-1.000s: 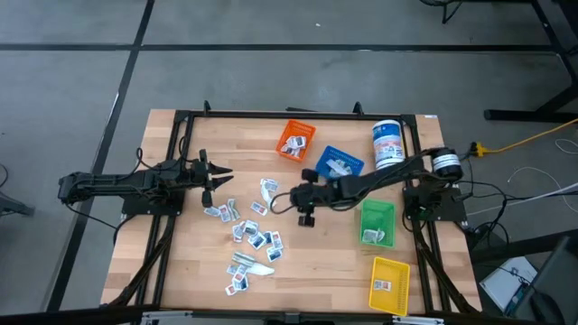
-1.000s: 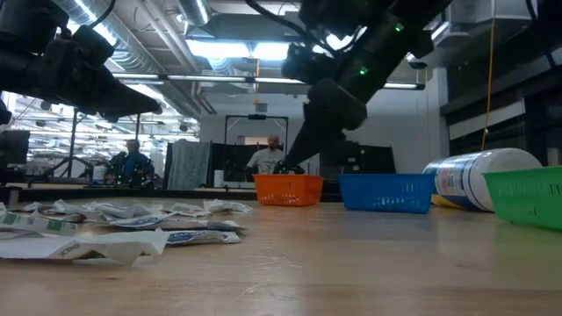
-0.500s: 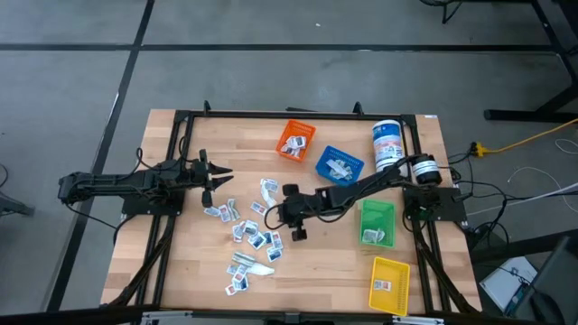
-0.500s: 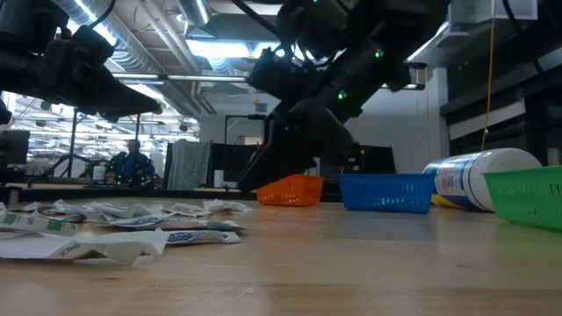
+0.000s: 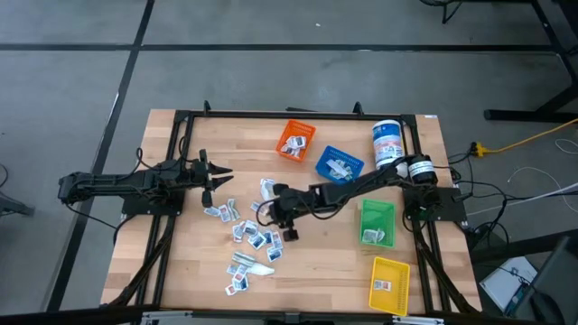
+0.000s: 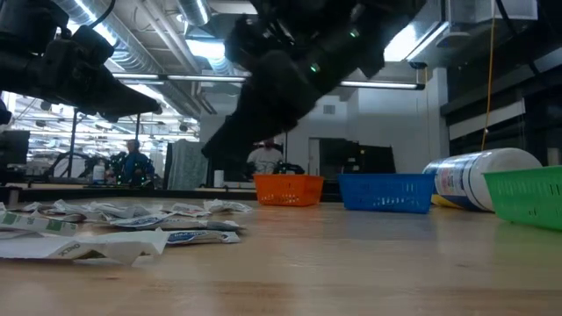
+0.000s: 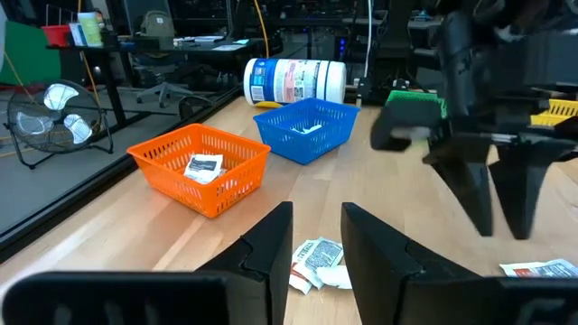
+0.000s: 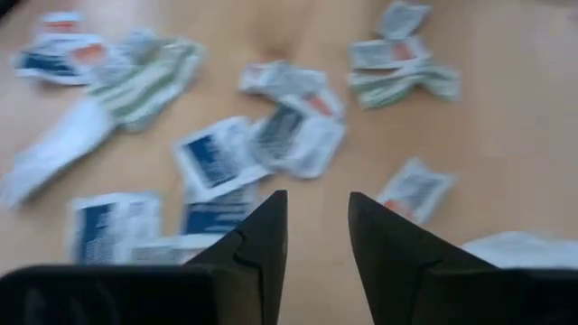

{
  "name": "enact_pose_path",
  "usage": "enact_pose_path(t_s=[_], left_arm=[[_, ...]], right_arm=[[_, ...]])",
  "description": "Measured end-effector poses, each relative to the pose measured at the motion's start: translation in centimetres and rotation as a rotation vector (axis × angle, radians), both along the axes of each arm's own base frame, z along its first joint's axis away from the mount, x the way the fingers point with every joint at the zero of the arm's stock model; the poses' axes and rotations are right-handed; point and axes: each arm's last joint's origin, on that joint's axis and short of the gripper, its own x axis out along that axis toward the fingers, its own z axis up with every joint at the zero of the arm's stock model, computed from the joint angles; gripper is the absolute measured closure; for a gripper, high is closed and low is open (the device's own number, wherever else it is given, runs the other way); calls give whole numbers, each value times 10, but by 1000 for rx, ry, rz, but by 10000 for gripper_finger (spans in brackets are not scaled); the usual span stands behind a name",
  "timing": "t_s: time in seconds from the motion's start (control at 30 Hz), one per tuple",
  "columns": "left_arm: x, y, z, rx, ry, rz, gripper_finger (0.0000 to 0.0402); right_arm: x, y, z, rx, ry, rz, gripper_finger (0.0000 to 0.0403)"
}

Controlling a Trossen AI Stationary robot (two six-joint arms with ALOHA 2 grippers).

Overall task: Pick & Place First Aid Supplies
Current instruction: Put the green bandage pack into the blue basket

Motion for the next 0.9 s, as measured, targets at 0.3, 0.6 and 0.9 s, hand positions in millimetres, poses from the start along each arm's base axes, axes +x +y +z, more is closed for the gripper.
enact_pose_path(t_s=[0.3,0.6,0.9], left_arm=[[0,0,0,0,1,0,311],[0,0,0,0,1,0,311],[0,0,0,0,1,0,311]], right_arm=[[3,-23,-4,-97,46,-103,283],[15,-37,-49,-136,69,-103,283],[17,-48,-56,-83,78,-157,288]])
